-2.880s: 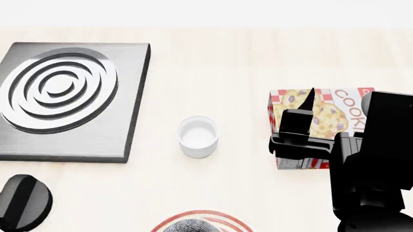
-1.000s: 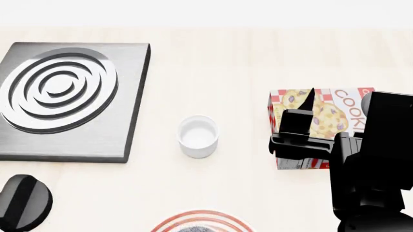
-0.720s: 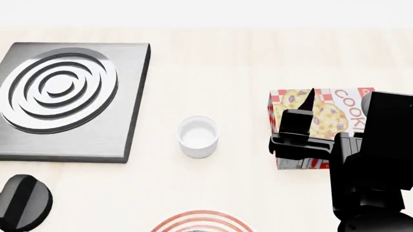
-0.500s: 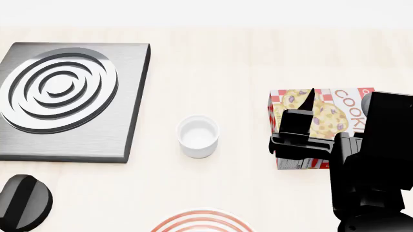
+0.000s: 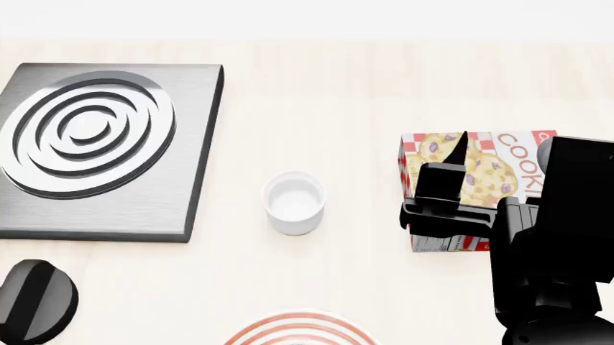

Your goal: Pick the akita bowl on the stove and place it on the plate.

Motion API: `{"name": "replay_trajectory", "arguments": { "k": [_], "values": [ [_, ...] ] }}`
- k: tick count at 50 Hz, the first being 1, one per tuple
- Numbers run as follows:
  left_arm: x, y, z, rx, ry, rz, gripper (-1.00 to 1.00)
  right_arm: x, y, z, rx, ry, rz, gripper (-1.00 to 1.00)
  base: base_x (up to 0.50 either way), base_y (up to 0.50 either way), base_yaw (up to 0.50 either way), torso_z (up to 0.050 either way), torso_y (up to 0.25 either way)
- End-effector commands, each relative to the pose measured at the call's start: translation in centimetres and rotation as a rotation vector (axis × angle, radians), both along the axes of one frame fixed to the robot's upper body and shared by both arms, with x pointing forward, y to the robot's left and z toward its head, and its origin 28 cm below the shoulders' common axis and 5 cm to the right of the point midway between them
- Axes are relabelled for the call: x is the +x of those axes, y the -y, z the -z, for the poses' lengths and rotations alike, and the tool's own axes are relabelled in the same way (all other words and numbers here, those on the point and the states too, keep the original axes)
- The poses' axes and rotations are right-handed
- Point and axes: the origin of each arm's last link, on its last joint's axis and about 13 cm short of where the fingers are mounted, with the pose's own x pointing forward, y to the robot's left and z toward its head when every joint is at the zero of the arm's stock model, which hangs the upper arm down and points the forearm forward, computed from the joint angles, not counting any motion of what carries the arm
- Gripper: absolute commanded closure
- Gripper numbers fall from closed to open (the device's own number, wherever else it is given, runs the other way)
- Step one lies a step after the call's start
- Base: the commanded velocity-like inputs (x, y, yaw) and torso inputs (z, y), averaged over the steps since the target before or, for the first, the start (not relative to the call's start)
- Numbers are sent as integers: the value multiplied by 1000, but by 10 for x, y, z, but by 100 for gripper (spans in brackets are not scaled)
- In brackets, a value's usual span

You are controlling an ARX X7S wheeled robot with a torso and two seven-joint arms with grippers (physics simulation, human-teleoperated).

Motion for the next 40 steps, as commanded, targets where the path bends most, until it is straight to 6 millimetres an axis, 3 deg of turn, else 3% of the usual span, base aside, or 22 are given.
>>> {"name": "replay_trajectory", "arguments": {
  "k": [1, 17, 40],
  "values": [
    [-1, 8, -15, -63, 27, 18, -100, 1, 1, 0, 21, 7, 5, -100, 0, 0, 0, 0, 0],
    [1, 16, -29, -139, 41, 11, -100, 0, 1, -1, 21, 7, 5, -100, 0, 0, 0, 0, 0],
    [-1, 27, -67, -374, 31, -16, -100, 0, 0, -2, 20, 6, 4, -100, 0, 0, 0, 0, 0]
  ]
}}
